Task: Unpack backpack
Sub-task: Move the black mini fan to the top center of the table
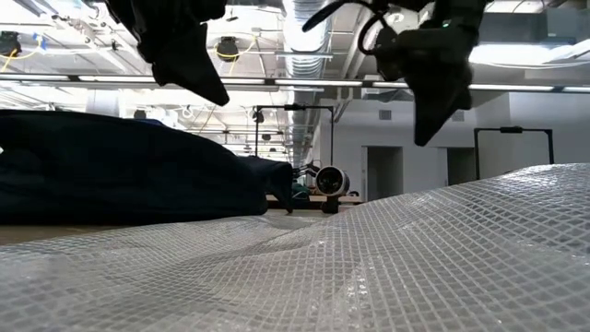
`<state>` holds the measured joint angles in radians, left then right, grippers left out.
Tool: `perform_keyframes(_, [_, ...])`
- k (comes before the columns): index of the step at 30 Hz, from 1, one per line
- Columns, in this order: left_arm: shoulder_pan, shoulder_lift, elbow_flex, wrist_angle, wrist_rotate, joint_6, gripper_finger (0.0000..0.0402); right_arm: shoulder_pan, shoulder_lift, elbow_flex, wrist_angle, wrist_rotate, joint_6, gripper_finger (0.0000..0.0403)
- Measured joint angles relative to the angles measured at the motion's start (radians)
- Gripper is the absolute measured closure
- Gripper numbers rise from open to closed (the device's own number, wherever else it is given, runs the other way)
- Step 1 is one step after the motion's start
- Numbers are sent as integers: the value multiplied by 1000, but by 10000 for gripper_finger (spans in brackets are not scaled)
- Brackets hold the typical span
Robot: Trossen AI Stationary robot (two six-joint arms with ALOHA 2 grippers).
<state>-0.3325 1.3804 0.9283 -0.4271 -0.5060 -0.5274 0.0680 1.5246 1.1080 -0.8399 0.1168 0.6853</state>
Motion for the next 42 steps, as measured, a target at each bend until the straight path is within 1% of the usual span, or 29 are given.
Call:
perform_keyframes(3, [-4, -18, 0, -26, 0, 21, 394, -30, 0, 0, 38, 45, 20, 389])
perform_keyframes(5, [-15, -58, -2, -55, 1, 48, 394, -42, 0, 0, 57, 65, 22, 388])
perform_keyframes(7, [-29, -103, -3, -41, -9, 59, 394, -45, 0, 0, 81, 69, 22, 388])
perform_keyframes(9, [-42, -160, -33, 0, -20, 94, 394, -45, 1, 0, 118, 83, 21, 388])
perform_keyframes(11, [-44, -212, -71, 49, -58, 131, 393, -43, 1, 0, 172, 118, 20, 388])
perform_keyframes(13, [-43, -266, -118, 85, -121, 137, 393, -40, 1, 0, 220, 137, 14, 388])
perform_keyframes(15, [-29, -307, -156, 107, -166, 112, 393, -40, 1, 0, 265, 140, 12, 388])
perform_keyframes(17, [-12, -325, -185, 127, -179, 70, 393, -38, 1, 0, 281, 140, 10, 388])
perform_keyframes(21, [5, -324, -199, 129, -180, -21, 393, -36, 1, 0, 269, 140, 10, 388])
perform_keyframes(29, [12, -241, -198, 175, -180, -85, 393, -51, 1, 0, 257, 140, 10, 388])
perform_keyframes(32, [12, -215, -198, 202, -180, -92, 393, -55, 1, 0, 255, 132, 14, 388])
perform_keyframes(35, [12, -197, -198, 221, -180, -95, 393, -50, 1, 0, 242, 94, 15, 388])
perform_keyframes(38, [12, -198, -199, 252, -180, -99, 393, -48, 1, 0, 245, 66, 15, 388])
perform_keyframes(42, [3, -214, -195, 263, -172, -76, 393, -49, 1, 0, 249, 65, 31, 388])
